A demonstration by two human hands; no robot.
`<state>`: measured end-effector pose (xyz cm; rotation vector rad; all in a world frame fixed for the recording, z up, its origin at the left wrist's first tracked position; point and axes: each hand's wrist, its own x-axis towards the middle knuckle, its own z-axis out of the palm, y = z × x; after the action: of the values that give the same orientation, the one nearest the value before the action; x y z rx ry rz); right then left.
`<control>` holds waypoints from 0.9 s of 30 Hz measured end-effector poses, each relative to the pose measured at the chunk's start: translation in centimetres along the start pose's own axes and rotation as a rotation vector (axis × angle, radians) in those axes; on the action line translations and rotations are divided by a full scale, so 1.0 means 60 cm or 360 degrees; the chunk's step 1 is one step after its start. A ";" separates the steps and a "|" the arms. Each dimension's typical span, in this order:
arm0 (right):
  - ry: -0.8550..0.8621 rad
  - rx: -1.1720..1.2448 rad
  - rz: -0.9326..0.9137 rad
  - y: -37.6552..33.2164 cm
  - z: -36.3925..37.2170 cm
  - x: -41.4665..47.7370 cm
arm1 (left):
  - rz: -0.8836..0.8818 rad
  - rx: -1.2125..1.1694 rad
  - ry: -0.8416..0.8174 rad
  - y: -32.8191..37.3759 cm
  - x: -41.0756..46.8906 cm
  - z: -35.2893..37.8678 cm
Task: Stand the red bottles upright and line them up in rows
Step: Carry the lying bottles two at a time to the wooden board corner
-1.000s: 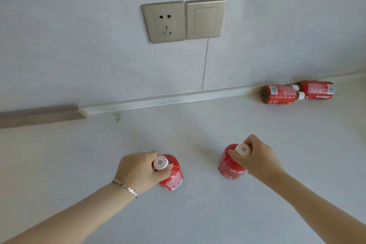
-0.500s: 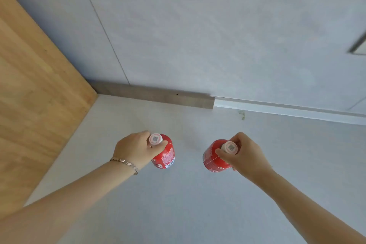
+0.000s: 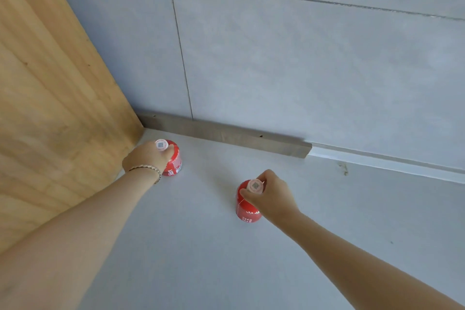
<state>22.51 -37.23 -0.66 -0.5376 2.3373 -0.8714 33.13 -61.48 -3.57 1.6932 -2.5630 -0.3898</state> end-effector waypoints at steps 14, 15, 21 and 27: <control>-0.0403 -0.0540 -0.0095 0.047 -0.051 0.025 | 0.0501 0.0154 -0.1000 0.079 -0.173 0.045; -0.0457 -0.0570 -0.0065 0.078 -0.075 0.016 | 0.0563 0.0181 -0.1029 0.110 -0.192 0.054; -0.0451 -0.0624 0.0206 0.317 -0.262 -0.055 | 0.0880 0.0250 -0.1113 0.351 -0.334 0.121; -0.0283 -0.0621 0.0406 0.594 -0.525 -0.115 | 0.1097 0.0311 -0.1095 0.629 -0.527 0.202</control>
<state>1.65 6.00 -3.21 -0.4372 2.3504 -0.2393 9.76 -16.50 -3.35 0.6386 -3.5313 -0.7846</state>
